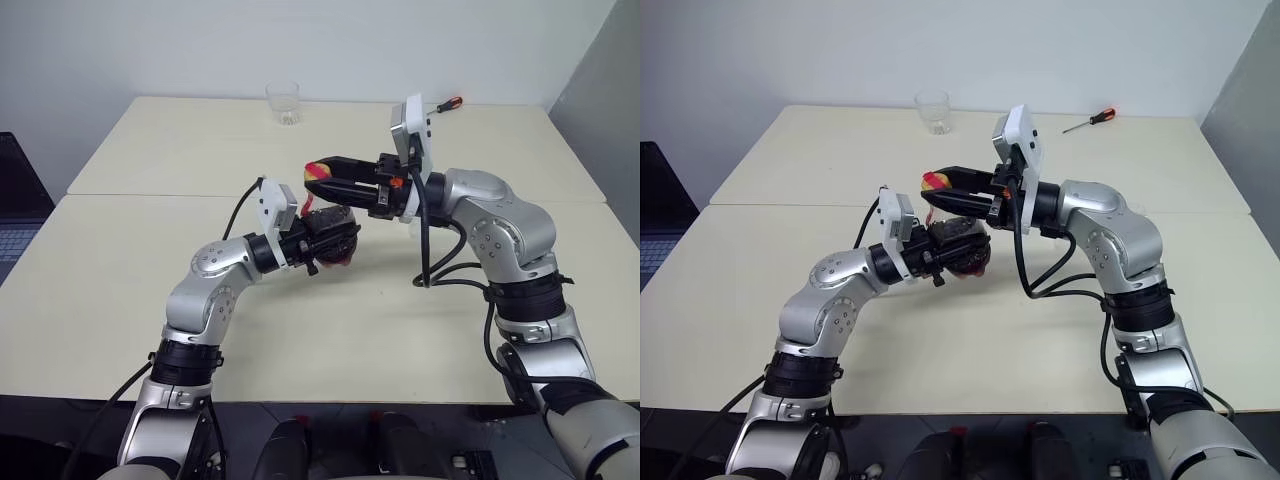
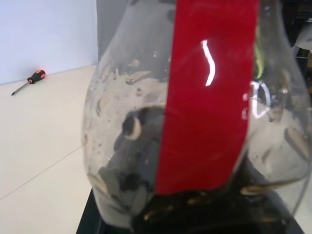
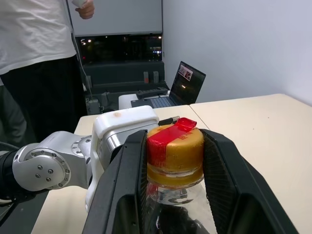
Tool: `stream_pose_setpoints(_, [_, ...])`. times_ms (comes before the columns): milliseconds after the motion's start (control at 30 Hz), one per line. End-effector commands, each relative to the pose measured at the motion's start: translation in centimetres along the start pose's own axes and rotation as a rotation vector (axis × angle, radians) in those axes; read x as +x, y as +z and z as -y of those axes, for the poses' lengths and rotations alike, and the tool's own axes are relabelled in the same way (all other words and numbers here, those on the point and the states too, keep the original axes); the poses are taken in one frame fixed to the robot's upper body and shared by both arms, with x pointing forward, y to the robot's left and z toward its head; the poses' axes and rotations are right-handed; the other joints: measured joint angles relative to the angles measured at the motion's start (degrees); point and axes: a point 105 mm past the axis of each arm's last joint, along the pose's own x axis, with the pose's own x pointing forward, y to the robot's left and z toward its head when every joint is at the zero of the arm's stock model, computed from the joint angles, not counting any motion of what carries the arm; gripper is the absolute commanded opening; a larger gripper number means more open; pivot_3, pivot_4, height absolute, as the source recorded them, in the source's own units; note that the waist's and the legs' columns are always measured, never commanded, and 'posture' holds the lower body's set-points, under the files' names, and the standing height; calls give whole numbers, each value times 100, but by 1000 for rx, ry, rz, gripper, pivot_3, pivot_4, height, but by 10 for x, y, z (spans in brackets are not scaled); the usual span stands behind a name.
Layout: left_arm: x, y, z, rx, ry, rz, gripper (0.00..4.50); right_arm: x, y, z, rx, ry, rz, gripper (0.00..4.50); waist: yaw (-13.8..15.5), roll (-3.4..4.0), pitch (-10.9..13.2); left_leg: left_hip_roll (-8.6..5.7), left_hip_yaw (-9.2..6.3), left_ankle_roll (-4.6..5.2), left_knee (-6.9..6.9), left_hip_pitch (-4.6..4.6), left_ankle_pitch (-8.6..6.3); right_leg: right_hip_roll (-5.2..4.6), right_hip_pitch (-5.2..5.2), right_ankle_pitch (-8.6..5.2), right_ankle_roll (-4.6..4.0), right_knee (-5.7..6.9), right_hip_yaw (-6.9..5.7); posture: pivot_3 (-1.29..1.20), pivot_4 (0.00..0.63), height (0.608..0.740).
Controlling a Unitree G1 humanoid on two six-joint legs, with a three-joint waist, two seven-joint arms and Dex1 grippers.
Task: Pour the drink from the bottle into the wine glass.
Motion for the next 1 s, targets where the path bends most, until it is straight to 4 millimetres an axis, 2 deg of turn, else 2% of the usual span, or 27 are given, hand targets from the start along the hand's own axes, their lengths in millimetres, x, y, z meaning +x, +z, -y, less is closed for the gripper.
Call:
stream_pose_setpoints(33, [0,20,14,55,-54,64,1660,-3,8,0,-30,0,24,1272,-1,0,0,0,0,0,0,0,0,0,0,0,0,0,0,0,150,740])
stream_pose_setpoints(133, [-6,17,21,45,-75,48,1660,-4,2,-5,-38,44,9,1272,1,0,0,0,-1,0,0,0,0,0,0,0,0,0,0,0,150,740])
stream_pose_setpoints(267, [-20,9,47,34,-142,9,1660,-7,-11,-19,-92,197,-33,1272,-39,1,1,2,3,1,-6,1,0,0,0,0,0,-7,4,0,150,740])
stream_pose_setpoints(500, [-38,2,84,-14,-212,-20,1660,-8,-22,-43,-162,464,-33,1272,-14,2,1,3,-3,1,-3,4,0,0,5,0,0,-4,-1,0,150,740])
stream_pose_setpoints(733, [-46,2,94,-24,-213,-17,1660,-6,-31,-59,-279,650,-8,1272,-1,3,2,3,-2,0,0,5,0,0,6,0,0,-5,-1,0,150,740])
stream_pose_setpoints(900, [-46,1,95,-26,-194,-12,1660,0,-34,-57,-308,653,-1,1272,0,4,3,4,-3,0,-1,6,0,0,6,0,0,-4,-1,0,150,740])
stream_pose_setpoints(1000, [-45,1,93,-26,-187,-11,1660,-2,-35,-53,-310,649,-8,2257,4,5,3,3,-2,0,-1,6,0,-1,6,0,0,-5,-1,0,150,740])
